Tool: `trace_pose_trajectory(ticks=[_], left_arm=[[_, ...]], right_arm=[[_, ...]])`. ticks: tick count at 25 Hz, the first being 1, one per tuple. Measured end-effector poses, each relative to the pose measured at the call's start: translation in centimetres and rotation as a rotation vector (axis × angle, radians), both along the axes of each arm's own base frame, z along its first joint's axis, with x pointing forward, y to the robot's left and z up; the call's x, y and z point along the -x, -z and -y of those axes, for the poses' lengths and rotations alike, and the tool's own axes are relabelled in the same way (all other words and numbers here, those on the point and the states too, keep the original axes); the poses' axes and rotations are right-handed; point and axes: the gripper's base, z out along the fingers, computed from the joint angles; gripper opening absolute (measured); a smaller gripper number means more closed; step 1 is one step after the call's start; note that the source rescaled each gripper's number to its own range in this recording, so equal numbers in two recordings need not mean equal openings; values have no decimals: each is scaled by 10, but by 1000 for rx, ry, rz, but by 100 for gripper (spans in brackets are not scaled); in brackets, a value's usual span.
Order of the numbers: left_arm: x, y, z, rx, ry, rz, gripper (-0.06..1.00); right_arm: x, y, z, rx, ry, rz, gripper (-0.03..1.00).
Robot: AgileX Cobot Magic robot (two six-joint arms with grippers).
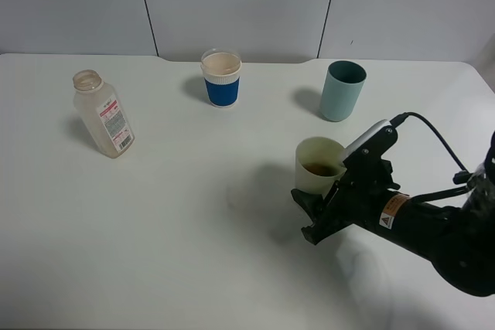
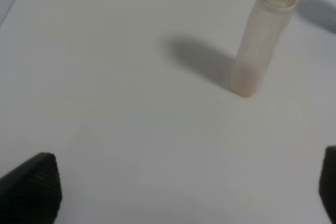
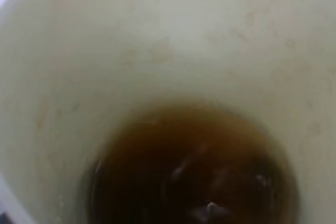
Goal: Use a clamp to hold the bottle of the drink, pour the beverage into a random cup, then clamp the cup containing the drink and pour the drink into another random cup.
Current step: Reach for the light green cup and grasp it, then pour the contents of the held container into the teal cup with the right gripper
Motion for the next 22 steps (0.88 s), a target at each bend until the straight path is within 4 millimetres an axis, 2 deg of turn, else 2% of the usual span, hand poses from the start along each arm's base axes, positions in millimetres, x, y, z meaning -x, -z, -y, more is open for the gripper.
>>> trace_pose_trajectory(ticks=[11, 18, 22], left_arm=[[0, 0, 0, 0, 0, 0, 100], [0, 0, 0, 0, 0, 0, 100], [0, 0, 0, 0, 0, 0, 100]], right_arm=[[-1, -4, 0, -33, 22, -8, 2], [-9, -46, 7, -171, 169, 116, 2], [-10, -65, 17, -183, 255, 162, 2]])
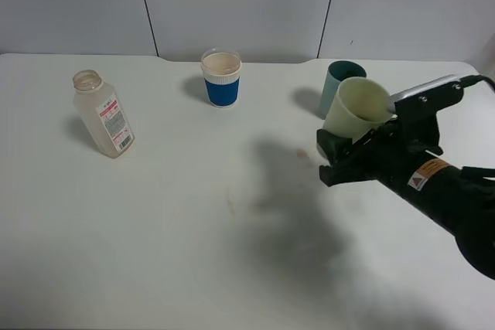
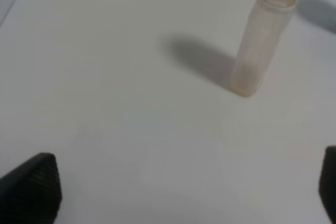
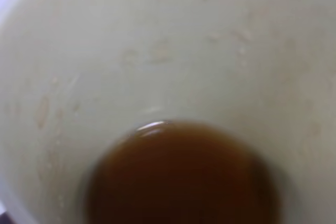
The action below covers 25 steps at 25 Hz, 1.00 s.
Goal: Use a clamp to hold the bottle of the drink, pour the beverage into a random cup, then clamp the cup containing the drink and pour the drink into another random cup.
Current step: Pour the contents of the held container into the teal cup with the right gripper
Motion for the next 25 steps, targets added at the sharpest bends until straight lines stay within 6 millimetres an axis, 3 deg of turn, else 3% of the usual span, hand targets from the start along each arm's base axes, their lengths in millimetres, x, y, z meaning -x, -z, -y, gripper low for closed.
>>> trace_pose_trajectory(ticks=[6, 12, 18, 25], left_arm=[[0, 0, 0, 0, 0, 0, 100], [0, 0, 0, 0, 0, 0, 100], [0, 0, 0, 0, 0, 0, 100], [0, 0, 0, 0, 0, 0, 100]], right_arm=[[2, -22, 10, -34, 87, 49, 2], [4, -30, 28, -38, 260, 22, 2], [9, -37, 32, -48, 270, -10, 2], [12, -36, 28, -216, 268, -84, 2]])
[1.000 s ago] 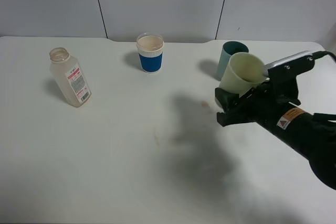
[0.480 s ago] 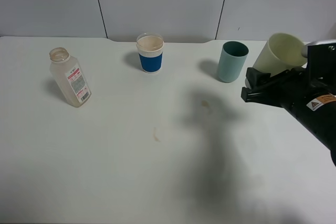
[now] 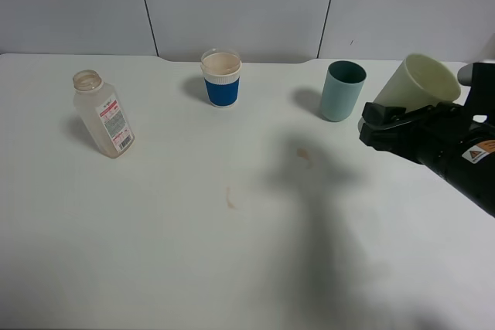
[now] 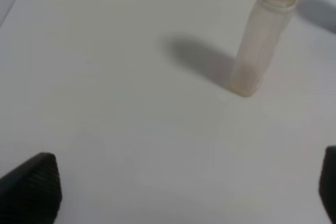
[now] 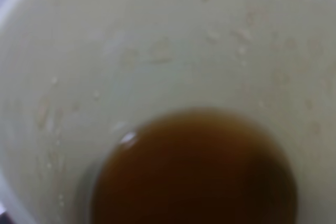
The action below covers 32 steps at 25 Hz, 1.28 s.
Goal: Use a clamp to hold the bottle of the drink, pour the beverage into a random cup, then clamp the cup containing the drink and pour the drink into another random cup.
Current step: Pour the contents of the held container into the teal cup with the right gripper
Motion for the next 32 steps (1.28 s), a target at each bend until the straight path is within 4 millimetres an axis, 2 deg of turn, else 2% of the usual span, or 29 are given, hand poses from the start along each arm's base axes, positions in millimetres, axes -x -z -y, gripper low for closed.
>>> trace_pose_trajectory(ticks=[6, 17, 21, 32], left_arm=[[0, 0, 0, 0, 0, 0, 100], [0, 0, 0, 0, 0, 0, 100], [0, 0, 0, 0, 0, 0, 100], [0, 0, 0, 0, 0, 0, 100]], right_arm=[[1, -3, -12, -78, -108, 15, 2], [-7, -13, -35, 0, -298, -13, 2], [-13, -23, -47, 36, -384, 9, 2], [-28, -52, -77, 103, -604, -81, 2]])
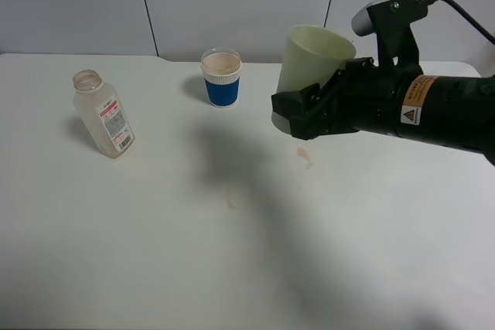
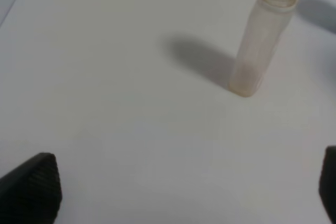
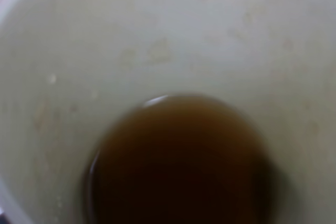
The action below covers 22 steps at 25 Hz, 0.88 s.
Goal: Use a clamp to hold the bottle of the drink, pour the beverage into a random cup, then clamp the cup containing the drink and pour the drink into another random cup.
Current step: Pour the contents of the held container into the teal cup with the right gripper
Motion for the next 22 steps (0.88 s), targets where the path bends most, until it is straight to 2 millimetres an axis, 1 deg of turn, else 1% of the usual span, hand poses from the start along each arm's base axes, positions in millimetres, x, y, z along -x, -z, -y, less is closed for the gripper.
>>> trace_pose_trajectory(ticks=[4, 7, 10, 15, 22], left_arm=[[0, 0, 0, -1, 1, 0, 100], [0, 0, 0, -10, 5, 0, 100], [0, 0, 0, -15, 7, -1, 100], [0, 0, 0, -16, 8, -1, 100], [0, 0, 0, -17, 8, -1, 100]], right_arm=[[-9, -9, 0, 89, -4, -34, 2], [-16, -14, 7, 147, 43, -42, 2], [-25, -16, 21, 189, 130, -47, 2], [-36, -14, 47, 280, 287, -46, 2], [-46, -15, 77, 345, 465, -29, 2]])
